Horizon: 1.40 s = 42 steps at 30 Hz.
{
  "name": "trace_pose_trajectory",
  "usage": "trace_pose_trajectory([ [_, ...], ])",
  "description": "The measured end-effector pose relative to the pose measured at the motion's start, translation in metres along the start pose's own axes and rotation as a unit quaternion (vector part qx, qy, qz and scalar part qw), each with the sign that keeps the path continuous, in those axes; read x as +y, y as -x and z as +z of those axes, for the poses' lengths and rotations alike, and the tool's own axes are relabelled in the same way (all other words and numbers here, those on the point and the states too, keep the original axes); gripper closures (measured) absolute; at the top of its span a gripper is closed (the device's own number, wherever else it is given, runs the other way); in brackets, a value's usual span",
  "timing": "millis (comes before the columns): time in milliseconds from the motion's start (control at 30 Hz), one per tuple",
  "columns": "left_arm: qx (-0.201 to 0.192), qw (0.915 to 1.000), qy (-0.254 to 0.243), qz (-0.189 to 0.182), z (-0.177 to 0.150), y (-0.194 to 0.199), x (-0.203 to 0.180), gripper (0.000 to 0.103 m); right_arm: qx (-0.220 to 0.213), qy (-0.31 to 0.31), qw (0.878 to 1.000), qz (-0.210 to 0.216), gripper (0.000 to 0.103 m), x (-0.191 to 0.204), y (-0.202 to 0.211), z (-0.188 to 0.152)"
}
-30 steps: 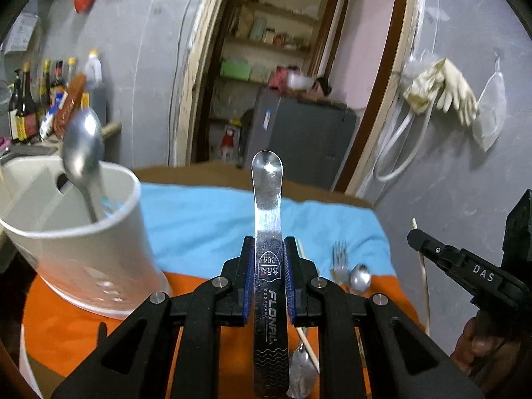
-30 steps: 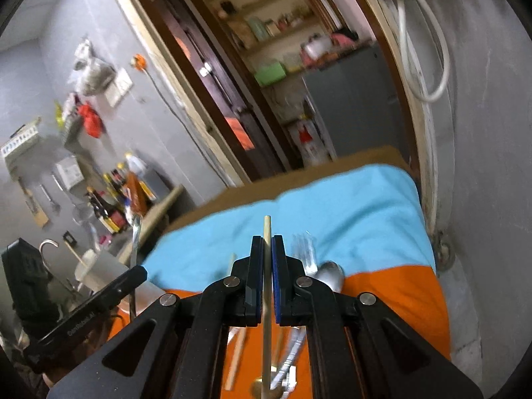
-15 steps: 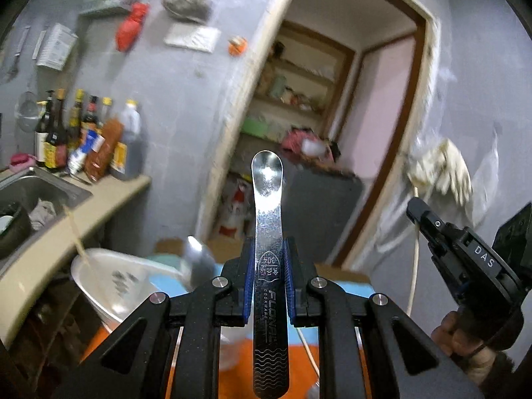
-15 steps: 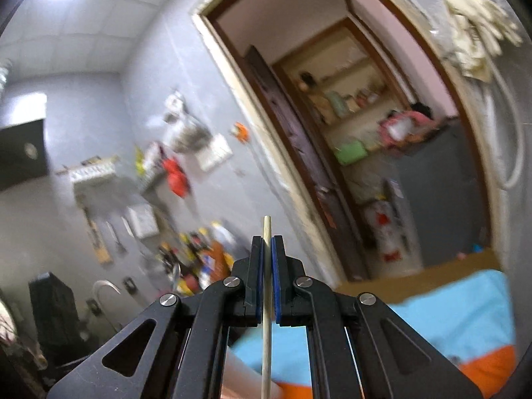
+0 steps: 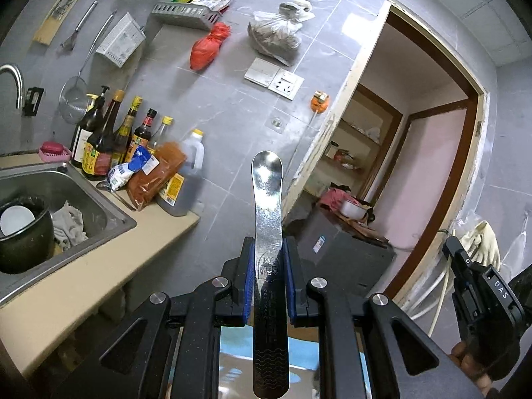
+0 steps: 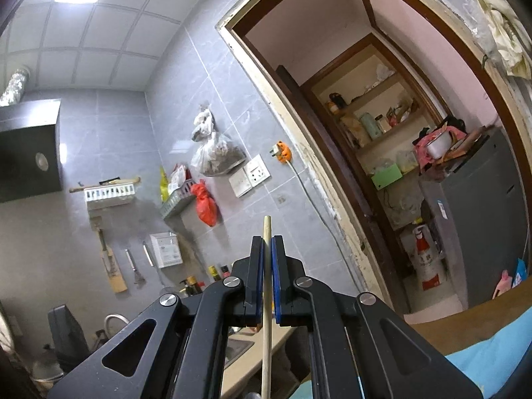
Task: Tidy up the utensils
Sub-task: 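Lift the knife with the left tool while the right tool lifts the chopstick toward the caddy, then open both tools to drop the knife and chopstick into the caddy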
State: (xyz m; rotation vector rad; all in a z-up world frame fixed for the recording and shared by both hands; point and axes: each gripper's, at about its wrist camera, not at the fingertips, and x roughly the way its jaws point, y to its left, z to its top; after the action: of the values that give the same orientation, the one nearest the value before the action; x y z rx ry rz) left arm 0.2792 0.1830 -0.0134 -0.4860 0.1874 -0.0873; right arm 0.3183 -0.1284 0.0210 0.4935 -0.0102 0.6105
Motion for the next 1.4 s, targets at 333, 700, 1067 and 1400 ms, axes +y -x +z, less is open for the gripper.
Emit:
trace_pose_trajectory([
  [333, -0.003, 0.9995, -0.027, 0.015, -0.041, -0.009, 0.003, 0.09, 0.0, 0.027, 0.999, -0.023, 0.1, -0.004, -0.004, -0.036],
  [700, -0.018, 0.9951, -0.088, 0.04, -0.07, -0.01, -0.001, 0.09, 0.006, 0.105, 0.994, -0.025, 0.1, 0.01, 0.002, -0.065],
  [1067, 0.023, 0.9949, -0.097, 0.015, -0.076, 0.0, 0.0, 0.075, 0.05, 0.135, 0.99, -0.016, 0.095, 0.016, 0.017, -0.079],
  [1400, 0.035, 0.9947, -0.097, -0.004, -0.062, 0.02, -0.032, 0.051, 0.065, 0.102, 0.992, -0.041, 0.065, 0.011, 0.042, -0.056],
])
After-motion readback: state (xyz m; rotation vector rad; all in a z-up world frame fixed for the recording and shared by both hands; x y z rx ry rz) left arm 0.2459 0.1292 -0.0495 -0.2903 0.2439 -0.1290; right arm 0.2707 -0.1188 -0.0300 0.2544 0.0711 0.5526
